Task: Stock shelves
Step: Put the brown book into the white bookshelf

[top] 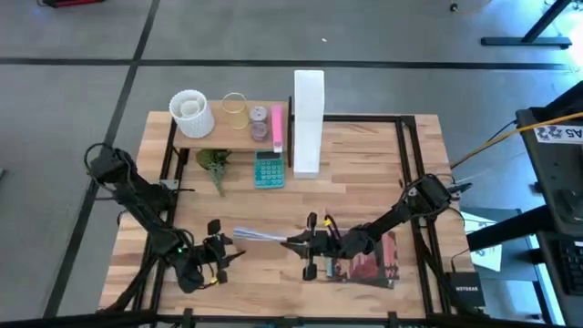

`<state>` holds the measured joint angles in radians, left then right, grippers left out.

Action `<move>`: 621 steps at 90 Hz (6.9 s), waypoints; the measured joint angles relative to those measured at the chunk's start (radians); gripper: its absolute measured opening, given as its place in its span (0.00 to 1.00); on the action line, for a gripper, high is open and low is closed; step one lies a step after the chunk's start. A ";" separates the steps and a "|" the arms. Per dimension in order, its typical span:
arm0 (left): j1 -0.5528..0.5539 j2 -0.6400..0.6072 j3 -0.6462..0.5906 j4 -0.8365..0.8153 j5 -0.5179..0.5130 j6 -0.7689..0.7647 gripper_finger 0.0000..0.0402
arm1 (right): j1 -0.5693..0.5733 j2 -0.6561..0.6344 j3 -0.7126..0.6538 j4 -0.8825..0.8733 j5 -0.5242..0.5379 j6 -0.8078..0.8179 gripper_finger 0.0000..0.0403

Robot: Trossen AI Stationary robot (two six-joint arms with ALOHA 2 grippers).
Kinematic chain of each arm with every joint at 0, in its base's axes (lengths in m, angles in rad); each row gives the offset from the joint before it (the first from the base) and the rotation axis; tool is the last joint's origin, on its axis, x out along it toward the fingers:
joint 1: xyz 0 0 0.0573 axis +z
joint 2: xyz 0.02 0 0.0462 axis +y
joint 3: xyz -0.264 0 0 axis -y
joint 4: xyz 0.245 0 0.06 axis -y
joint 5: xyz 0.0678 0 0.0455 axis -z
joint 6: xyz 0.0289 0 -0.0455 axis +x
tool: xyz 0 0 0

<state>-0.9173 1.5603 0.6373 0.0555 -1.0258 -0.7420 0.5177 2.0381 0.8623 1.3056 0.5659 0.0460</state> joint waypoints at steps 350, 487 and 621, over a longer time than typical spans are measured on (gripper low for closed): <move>-0.017 -0.115 -0.075 -0.091 0.023 -0.036 0.35 | -0.007 -0.384 0.266 -1.015 0.685 0.201 0.00; -0.017 -0.114 -0.075 -0.096 0.032 -0.096 0.35 | -0.293 -0.401 0.265 -0.741 0.934 -0.109 0.00; -0.017 -0.114 -0.075 -0.097 0.032 -0.104 0.35 | -0.494 -0.273 0.264 -1.386 0.521 0.824 0.00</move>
<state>-0.9344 1.4467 0.5621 -0.0410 -0.9939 -0.8455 0.0241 1.7653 1.1267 -0.0808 1.0866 0.8695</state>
